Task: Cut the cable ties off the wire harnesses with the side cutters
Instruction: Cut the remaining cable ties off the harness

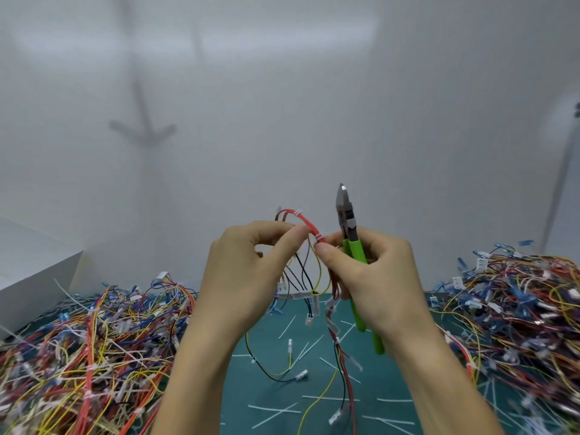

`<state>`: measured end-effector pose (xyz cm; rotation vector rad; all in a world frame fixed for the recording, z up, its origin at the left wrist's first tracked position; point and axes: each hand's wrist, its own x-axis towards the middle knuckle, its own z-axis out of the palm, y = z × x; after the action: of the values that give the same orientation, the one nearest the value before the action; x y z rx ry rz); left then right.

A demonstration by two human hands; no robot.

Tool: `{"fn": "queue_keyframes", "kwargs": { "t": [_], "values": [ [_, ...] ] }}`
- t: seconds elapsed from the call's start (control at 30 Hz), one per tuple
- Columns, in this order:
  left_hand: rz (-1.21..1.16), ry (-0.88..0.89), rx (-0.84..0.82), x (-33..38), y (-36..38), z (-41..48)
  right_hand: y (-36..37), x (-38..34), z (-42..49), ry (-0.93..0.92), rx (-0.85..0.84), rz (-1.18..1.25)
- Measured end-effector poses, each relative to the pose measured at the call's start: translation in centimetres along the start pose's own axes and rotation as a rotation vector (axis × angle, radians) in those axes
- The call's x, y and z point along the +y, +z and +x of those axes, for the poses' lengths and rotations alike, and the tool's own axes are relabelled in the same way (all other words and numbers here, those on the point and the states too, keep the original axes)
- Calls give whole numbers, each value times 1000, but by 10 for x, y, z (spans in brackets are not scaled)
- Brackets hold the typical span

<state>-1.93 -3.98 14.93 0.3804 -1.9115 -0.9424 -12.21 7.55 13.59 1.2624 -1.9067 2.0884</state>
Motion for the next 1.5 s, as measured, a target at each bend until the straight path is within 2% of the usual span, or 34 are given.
{"fn": "queue_keyframes", "kwargs": {
  "t": [0.13,0.37,0.63,0.87,1.03,1.5],
  "values": [
    [-8,15,4,2,4,-1,2,-2,-2,-9,-3,15],
    [-203,-39,-38,-7,-2,4,8,-7,-6,22,-166,70],
    [-238,-31,-57,-12,-6,5,-4,-2,-2,94,-333,-337],
    [-231,-19,-79,-9,-8,5,-6,4,0,137,-391,-223],
    [-223,-32,-90,-8,-8,4,-6,1,0,128,-412,-183],
    [-200,-27,-142,-5,-8,3,-7,4,1,27,-372,-282]
  ]
}}
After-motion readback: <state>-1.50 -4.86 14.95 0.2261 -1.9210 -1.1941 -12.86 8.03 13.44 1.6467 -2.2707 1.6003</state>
